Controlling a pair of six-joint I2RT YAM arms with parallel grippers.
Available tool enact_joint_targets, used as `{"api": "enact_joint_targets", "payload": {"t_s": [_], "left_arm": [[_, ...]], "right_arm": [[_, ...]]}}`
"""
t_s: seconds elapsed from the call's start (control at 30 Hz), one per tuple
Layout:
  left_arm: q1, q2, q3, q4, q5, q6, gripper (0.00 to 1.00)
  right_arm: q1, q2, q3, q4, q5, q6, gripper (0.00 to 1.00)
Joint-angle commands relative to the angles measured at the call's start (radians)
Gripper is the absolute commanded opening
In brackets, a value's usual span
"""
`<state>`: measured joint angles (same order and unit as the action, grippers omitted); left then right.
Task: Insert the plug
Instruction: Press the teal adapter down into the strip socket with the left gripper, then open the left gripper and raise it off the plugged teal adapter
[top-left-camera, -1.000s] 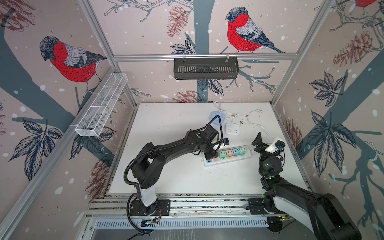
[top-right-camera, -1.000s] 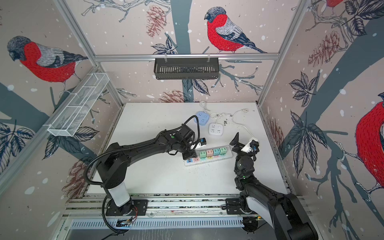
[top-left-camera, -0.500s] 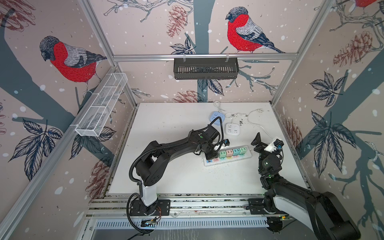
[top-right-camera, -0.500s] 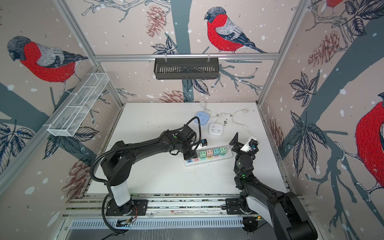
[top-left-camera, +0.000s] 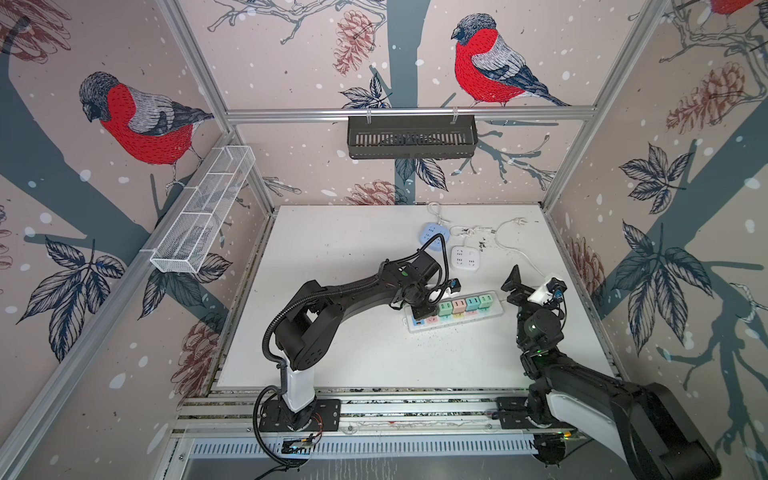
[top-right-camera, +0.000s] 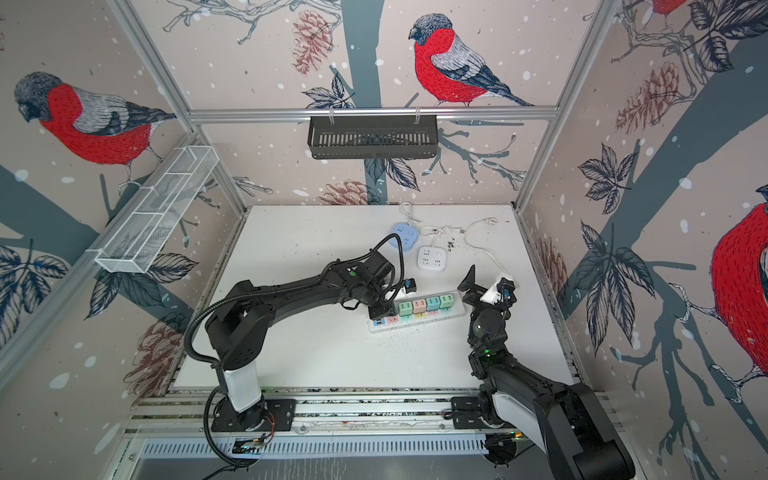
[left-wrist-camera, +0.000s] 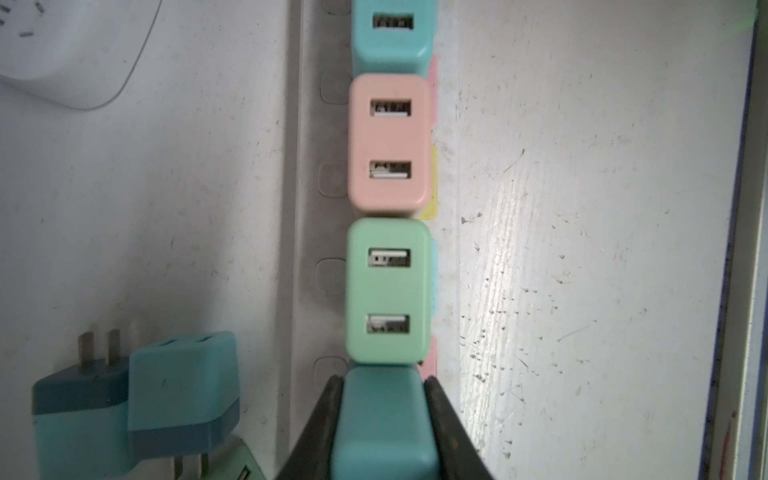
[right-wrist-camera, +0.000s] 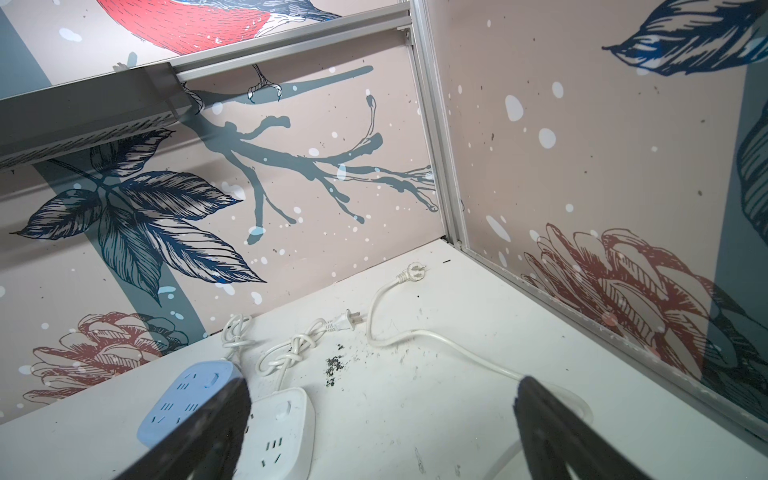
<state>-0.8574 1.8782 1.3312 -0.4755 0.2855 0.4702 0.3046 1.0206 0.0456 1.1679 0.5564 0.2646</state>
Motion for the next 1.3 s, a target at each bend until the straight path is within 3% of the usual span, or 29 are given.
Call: {"api": "enact_joint_targets", "payload": {"t_s": [0.0,0.77,1.0,1.03,1.07,1.1,1.27], "left_arm": [[-0.005,0.017,0.009,-0.015,0.001,0.015,0.00],[-0.034,0.115,0.081,-0.086,-0.015,0.008,0.00],[-0.034,0.109,0.084,-0.072,-0.014,0.007,0.15],[-0.034,0.102,0.084,-0.068,-0.008,0.006,0.19],[-0.034,0.094,0.080,-0.062,-0.006,0.004,0.34],[-0.034,0.088,0.080,-0.060,-0.006,0.004,0.96],[-0.034,0.019,0.074,-0.026,-0.016,0.004,0.99]], "right_arm": [[-0.001,0.001,0.004,0.033,-0.006,-0.001,1.00],[-0.001,-0.009,-0.016,0.059,-0.007,0.002,1.00],[-0.001,0.000,-0.007,0.052,-0.010,-0.002,1.00],[-0.002,-0.004,-0.012,0.057,-0.010,0.000,1.00],[-0.002,-0.007,-0.015,0.060,-0.009,0.002,1.00],[-0.002,-0.008,-0.015,0.061,-0.006,0.002,1.00],[-0.002,-0.002,-0.014,0.062,0.007,0.007,1.00]]}}
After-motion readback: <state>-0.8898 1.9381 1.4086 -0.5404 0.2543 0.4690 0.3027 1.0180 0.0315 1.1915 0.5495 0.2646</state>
